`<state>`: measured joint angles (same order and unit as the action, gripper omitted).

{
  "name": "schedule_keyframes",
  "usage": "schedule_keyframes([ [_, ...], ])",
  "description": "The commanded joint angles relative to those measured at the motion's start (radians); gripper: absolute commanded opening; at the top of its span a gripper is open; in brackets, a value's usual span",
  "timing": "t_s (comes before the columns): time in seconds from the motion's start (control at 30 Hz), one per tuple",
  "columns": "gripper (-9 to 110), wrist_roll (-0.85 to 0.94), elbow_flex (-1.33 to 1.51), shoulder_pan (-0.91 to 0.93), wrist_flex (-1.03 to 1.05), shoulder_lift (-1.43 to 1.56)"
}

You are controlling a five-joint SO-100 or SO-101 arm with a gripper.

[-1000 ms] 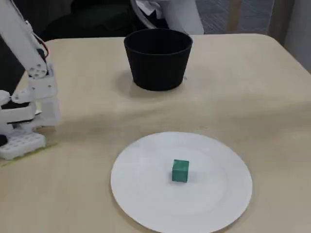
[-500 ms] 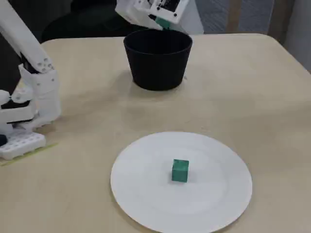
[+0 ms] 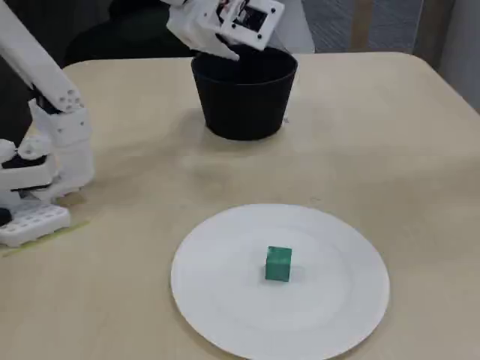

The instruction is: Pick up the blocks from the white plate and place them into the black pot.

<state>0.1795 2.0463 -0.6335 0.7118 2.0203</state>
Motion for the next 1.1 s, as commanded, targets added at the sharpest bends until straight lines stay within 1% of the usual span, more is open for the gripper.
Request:
schedule_keyframes([
  [0.0, 3, -0.017, -0.015, 0.057, 0.009, 0.051],
  [0.03, -2, -0.018, -0.020, 0.089, 0.015, 0.060],
  [0.1, -2, 0.006, -0.040, 0.184, 0.041, 0.072],
  [0.2, -2, 0.041, -0.115, 0.387, 0.115, 0.054],
  [0.33, -2, 0.097, -0.261, 0.678, 0.302, -0.054],
  [0.4, -2, 0.118, -0.296, 0.792, 0.365, -0.107],
  [0.5, -2, 0.137, -0.270, 0.910, 0.365, -0.158],
  [0.67, -2, 0.084, -0.032, 0.994, 0.101, -0.069],
  [0.8, -2, 0.066, -0.009, 1.003, 0.086, -0.118],
  [0.93, -2, 0.018, -0.044, 0.997, 0.123, -0.193],
  [1.0, 3, 0.008, -0.092, 1.011, 0.178, -0.229],
  [1.07, 16, 0.006, -0.144, 1.028, 0.244, -0.253],
])
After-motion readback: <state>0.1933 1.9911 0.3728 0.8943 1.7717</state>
